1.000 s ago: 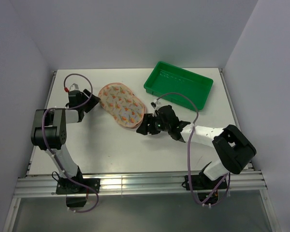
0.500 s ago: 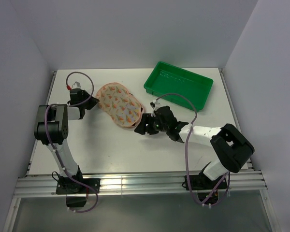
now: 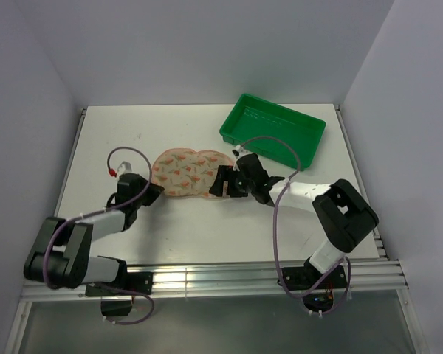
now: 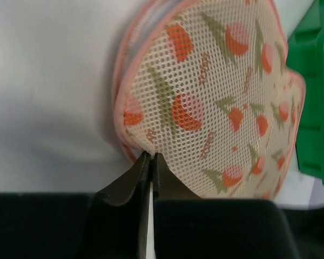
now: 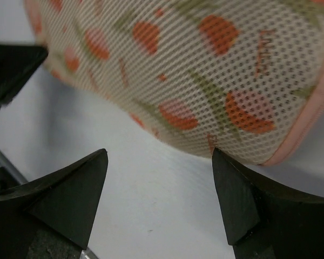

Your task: Place the bra in the laundry bag and zip it closed

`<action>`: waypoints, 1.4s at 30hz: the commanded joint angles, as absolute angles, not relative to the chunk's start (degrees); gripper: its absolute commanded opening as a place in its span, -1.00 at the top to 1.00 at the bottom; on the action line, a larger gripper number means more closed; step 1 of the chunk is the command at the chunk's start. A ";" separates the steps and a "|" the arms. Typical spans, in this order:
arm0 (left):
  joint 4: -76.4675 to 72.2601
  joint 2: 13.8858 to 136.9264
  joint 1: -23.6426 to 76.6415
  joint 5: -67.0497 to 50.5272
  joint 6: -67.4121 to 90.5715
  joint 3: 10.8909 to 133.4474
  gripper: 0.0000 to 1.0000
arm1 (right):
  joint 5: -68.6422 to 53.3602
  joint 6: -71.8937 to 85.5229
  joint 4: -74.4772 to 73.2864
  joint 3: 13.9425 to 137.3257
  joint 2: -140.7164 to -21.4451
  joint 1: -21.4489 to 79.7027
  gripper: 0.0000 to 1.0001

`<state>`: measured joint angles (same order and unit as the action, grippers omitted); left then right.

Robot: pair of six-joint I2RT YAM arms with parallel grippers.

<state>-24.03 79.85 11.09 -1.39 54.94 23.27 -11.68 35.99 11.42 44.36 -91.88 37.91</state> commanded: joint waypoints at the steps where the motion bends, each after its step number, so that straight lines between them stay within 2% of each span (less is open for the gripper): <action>1: -20.31 70.86 16.07 2.46 62.04 17.24 0.79 | -8.79 30.26 6.51 49.74 -92.63 33.41 -0.71; 2: -18.13 68.66 17.48 3.07 63.01 16.27 0.67 | -9.22 28.67 5.20 50.96 -93.42 32.53 -0.71; 3: -17.41 64.55 20.10 4.12 64.84 14.17 0.26 | -9.14 26.91 1.18 54.46 -94.04 30.95 -0.71; 4: -17.05 62.77 21.00 3.96 65.30 13.45 0.02 | -7.57 24.63 0.27 56.15 -95.35 30.24 -0.71; 5: -15.40 59.19 21.96 4.22 65.22 12.93 -0.33 | -7.38 23.91 -1.65 58.77 -95.80 29.63 -0.71; 8: -9.60 55.03 21.97 6.49 61.89 15.46 -0.54 | -8.17 23.29 -3.78 59.68 -94.50 28.48 -0.71; 12: -0.28 53.09 21.97 13.35 53.55 22.14 -0.48 | -9.40 26.61 -0.90 54.87 -88.78 29.09 -0.72; 16: -0.78 54.14 21.36 15.29 52.21 20.84 -0.46 | -9.67 33.47 7.45 44.76 -79.92 32.95 -0.68; 20: -10.26 58.26 14.08 9.33 47.66 17.41 -0.56 | -11.16 41.46 17.81 36.67 -77.08 40.31 -0.63; 23: -20.37 60.99 10.91 4.68 45.18 16.26 -0.65 | -10.90 43.76 21.34 35.43 -77.69 43.85 -0.61; 31: -36.73 69.69 10.63 -3.78 44.12 14.85 -0.71 | -9.41 54.21 35.84 33.75 -87.08 48.95 -0.61; 34: -38.84 72.42 10.63 -5.18 46.05 14.68 -0.62 | -8.79 59.49 42.44 33.22 -91.56 49.57 -0.62; 35: -39.20 73.12 10.63 -5.36 47.53 14.24 -0.54 | -7.66 60.55 43.58 33.31 -92.45 49.83 -0.61; 42: -39.64 70.84 10.72 -5.36 52.47 12.66 -0.22 | -1.42 66.00 48.51 34.80 -98.78 51.59 -0.61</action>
<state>-35.86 72.82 10.79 -3.88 49.50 13.23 -6.66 61.87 41.17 33.95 -97.56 50.70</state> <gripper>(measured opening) 0.623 0.808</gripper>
